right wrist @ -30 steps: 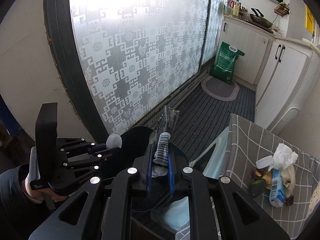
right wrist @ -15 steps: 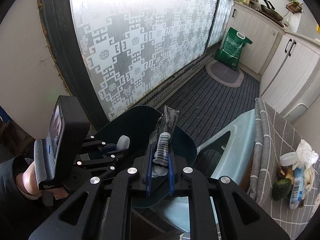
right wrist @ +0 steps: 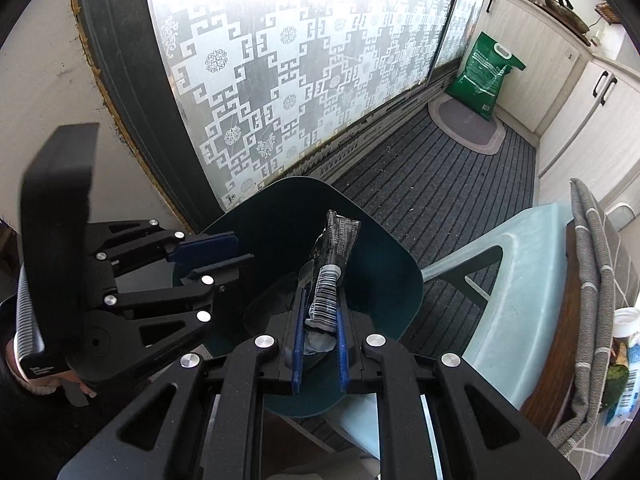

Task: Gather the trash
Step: 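Open the left tool over the bin while the right tool releases the black bag, then move both tools back over the items on the stool, then grasp the green avocado peel with the left tool while the right tool grasps the translucent plastic bag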

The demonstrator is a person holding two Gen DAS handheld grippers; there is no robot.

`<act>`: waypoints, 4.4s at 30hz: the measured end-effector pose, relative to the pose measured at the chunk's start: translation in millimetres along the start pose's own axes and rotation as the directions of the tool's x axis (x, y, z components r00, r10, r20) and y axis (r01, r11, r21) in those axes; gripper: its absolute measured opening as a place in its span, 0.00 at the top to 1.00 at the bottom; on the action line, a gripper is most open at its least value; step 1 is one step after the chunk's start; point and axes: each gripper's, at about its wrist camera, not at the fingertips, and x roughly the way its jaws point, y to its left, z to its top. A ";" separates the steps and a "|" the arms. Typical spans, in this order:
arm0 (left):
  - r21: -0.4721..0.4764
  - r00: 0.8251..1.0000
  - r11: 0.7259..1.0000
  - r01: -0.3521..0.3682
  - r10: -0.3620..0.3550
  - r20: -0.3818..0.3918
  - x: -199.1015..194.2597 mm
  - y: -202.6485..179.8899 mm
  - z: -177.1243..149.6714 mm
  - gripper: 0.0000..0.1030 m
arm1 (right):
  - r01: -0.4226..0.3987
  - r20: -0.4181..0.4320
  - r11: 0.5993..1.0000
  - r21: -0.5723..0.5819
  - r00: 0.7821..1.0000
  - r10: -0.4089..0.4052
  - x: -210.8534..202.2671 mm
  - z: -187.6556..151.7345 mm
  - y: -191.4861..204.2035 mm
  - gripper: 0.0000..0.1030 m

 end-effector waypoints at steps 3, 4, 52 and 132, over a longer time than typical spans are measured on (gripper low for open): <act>0.002 0.997 1.000 -0.019 0.019 0.073 -16.8 1.9 3.2 0.83 | -0.023 -0.024 1.000 0.020 0.999 0.023 10.9 0.8 0.7 0.87; 0.002 0.995 1.000 -0.020 0.020 0.097 -23.7 2.2 3.7 0.85 | -0.033 -0.034 0.999 0.031 0.999 0.034 14.8 0.6 -0.6 0.87; 0.115 0.813 0.986 0.121 -0.165 0.558 -153.2 -64.2 31.6 0.67 | -0.034 0.390 0.998 0.047 0.921 0.013 -122.4 -4.4 -43.7 0.77; 0.354 0.924 0.906 0.230 -0.318 0.213 -14.1 -231.3 57.9 0.78 | 0.127 0.298 0.966 0.224 0.935 -0.192 -118.5 -99.1 -198.3 0.85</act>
